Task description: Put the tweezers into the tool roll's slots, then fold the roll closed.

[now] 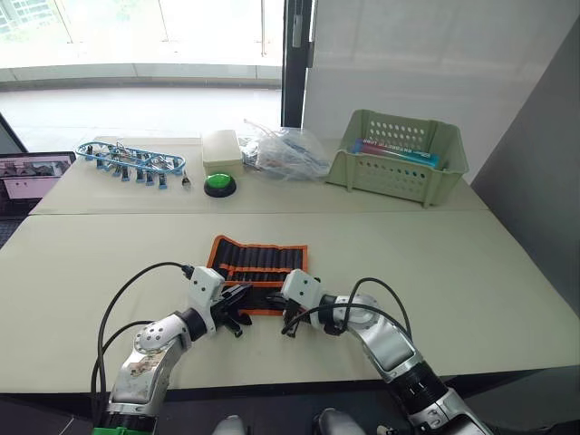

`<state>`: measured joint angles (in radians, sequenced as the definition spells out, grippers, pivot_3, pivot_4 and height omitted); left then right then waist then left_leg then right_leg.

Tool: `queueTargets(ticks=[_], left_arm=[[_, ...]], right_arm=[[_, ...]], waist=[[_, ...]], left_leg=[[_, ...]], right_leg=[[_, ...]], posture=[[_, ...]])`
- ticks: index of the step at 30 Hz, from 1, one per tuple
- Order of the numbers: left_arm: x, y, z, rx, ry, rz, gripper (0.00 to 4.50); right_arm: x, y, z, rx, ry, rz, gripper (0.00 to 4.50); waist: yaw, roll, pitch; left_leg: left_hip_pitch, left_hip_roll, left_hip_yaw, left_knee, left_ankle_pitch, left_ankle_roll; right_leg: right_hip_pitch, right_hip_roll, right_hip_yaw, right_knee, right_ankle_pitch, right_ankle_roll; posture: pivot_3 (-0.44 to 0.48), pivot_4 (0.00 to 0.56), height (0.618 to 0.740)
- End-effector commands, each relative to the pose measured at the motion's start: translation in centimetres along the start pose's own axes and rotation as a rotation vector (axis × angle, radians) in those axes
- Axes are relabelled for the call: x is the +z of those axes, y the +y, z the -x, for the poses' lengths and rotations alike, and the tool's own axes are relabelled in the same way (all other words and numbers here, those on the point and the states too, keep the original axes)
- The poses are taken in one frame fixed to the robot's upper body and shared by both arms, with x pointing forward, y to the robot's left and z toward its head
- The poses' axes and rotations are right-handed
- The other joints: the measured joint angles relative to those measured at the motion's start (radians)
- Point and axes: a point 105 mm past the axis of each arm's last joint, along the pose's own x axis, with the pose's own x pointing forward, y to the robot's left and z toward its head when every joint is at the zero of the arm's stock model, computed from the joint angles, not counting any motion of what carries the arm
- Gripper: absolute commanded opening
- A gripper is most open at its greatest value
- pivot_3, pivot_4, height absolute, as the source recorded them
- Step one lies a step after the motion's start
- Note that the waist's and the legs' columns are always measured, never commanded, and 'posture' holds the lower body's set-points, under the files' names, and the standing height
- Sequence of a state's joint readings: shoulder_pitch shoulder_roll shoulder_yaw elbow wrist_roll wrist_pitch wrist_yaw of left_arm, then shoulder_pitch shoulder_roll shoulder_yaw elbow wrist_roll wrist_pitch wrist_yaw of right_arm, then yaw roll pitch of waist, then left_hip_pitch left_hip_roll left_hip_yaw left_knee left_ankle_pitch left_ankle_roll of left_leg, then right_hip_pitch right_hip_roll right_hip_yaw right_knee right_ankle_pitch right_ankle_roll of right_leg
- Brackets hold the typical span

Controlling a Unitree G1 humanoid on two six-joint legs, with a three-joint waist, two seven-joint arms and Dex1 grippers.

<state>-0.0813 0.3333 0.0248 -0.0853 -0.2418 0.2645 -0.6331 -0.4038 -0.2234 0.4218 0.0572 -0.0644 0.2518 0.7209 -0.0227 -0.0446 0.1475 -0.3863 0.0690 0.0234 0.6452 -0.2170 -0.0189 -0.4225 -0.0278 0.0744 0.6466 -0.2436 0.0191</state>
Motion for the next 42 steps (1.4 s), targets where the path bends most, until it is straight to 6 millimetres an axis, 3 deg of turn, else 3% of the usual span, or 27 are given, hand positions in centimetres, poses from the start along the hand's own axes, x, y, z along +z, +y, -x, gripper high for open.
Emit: queueTargets(ticks=[1, 5, 8, 14, 20, 24, 34, 39, 42], left_arm=[[-3.2, 0.4, -0.3, 0.077, 0.108, 0.042, 0.03], [-3.8, 0.0, -0.1, 0.066, 0.112, 0.081, 0.03], [-3.6, -0.3, 0.1, 0.057, 0.107, 0.088, 0.03], [-3.1, -0.5, 0.3, 0.041, 0.095, 0.085, 0.03], [-2.6, -0.1, 0.5, 0.045, 0.087, 0.076, 0.03], [-2.6, 0.3, 0.8, 0.052, 0.089, 0.074, 0.03], [-2.4, 1.4, 1.1, 0.068, 0.091, 0.066, 0.03], [-2.2, 1.6, 1.1, 0.067, 0.084, 0.062, 0.03], [-1.8, 1.8, 1.0, 0.069, 0.062, 0.059, 0.03]], right_arm=[[0.7, -0.1, 0.3, -0.016, -0.02, -0.004, 0.0], [5.0, 0.4, 0.3, -0.033, -0.218, -0.031, 0.0], [6.2, 1.5, -0.6, -0.043, -0.258, -0.039, 0.0], [3.7, 1.7, -2.9, -0.13, -0.151, -0.081, 0.0], [1.3, 0.8, -4.0, -0.227, -0.076, -0.127, 0.0], [-1.0, -0.1, -3.2, -0.282, -0.012, -0.16, 0.0], [-5.6, -2.1, 1.4, -0.399, 0.13, -0.197, 0.0], [-5.3, -1.6, 1.8, -0.384, 0.116, -0.196, 0.0], [-3.1, -1.6, 1.4, -0.38, 0.009, -0.207, 0.0]], waist=[[0.004, 0.002, -0.001], [0.004, 0.008, -0.004], [-0.001, 0.012, -0.007], [-0.01, 0.013, -0.008], [-0.02, 0.014, -0.008], [-0.021, 0.014, -0.008], [-0.019, 0.014, -0.009], [-0.017, 0.014, -0.01], [-0.018, 0.014, -0.01]], left_leg=[[0.001, 0.0, 0.0, 0.0, 0.0, 0.0], [0.003, 0.0, 0.0, 0.0, 0.0, 0.0], [0.004, 0.0, -0.001, 0.0, 0.0, 0.0], [0.004, -0.001, -0.001, 0.0, 0.0, 0.0], [0.003, -0.001, -0.001, -0.001, 0.0, 0.0], [0.003, -0.001, -0.001, -0.002, 0.0, 0.0], [0.004, -0.002, -0.001, -0.002, 0.0, 0.0], [0.004, -0.002, -0.001, -0.002, 0.0, 0.0], [0.005, -0.002, -0.001, -0.002, 0.0, 0.0]], right_leg=[[0.001, 0.0, 0.0, 0.0, -0.001, 0.002], [0.002, 0.0, 0.0, 0.0, -0.001, 0.002], [0.001, 0.002, 0.002, 0.001, 0.0, 0.001], [0.001, 0.002, 0.002, 0.0, 0.0, 0.001], [0.0, 0.002, 0.003, 0.0, 0.0, 0.001], [0.0, 0.001, 0.003, -0.001, 0.0, 0.001], [0.002, 0.001, 0.004, -0.002, -0.004, -0.005], [0.002, 0.001, 0.006, -0.003, -0.004, -0.005], [0.002, 0.001, 0.007, -0.003, -0.004, -0.005]], posture=[[0.0, 0.15, 0.74], [0.0, 0.15, 0.74], [0.0, 0.15, 0.74], [0.0, 0.15, 0.74], [0.0, 0.15, 0.74], [0.0, 0.15, 0.74], [0.0, 0.15, 0.74], [0.0, 0.15, 0.74], [0.0, 0.15, 0.74]])
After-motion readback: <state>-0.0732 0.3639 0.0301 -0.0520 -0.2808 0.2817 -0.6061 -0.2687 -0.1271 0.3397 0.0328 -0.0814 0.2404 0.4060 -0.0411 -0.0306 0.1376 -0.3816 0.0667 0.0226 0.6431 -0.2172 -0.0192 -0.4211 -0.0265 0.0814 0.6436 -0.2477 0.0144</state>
